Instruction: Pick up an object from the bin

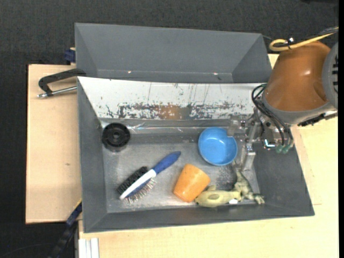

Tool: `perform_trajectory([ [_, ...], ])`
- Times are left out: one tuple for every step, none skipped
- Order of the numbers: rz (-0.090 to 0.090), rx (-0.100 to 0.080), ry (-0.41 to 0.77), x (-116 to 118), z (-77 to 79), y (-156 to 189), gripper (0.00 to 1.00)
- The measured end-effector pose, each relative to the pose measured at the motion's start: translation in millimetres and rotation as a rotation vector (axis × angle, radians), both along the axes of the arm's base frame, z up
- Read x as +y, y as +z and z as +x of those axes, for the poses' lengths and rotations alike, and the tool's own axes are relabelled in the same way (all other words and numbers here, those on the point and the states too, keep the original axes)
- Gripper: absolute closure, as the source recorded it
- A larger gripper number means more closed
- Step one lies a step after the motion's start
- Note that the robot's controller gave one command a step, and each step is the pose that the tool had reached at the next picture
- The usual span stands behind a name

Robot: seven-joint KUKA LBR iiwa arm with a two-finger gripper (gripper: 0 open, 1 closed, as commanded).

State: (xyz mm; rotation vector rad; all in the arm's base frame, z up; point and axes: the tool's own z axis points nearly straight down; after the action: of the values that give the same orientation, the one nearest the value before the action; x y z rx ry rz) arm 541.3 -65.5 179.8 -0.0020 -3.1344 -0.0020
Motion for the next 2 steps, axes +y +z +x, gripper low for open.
perform_trajectory([
  [0.001, -0.002, 0.073, 20.1, 25.5, -112.6, 0.0],
  [-0.001, -0.009, 0.073, 18.9, 27.1, -107.7, 1.0],
])
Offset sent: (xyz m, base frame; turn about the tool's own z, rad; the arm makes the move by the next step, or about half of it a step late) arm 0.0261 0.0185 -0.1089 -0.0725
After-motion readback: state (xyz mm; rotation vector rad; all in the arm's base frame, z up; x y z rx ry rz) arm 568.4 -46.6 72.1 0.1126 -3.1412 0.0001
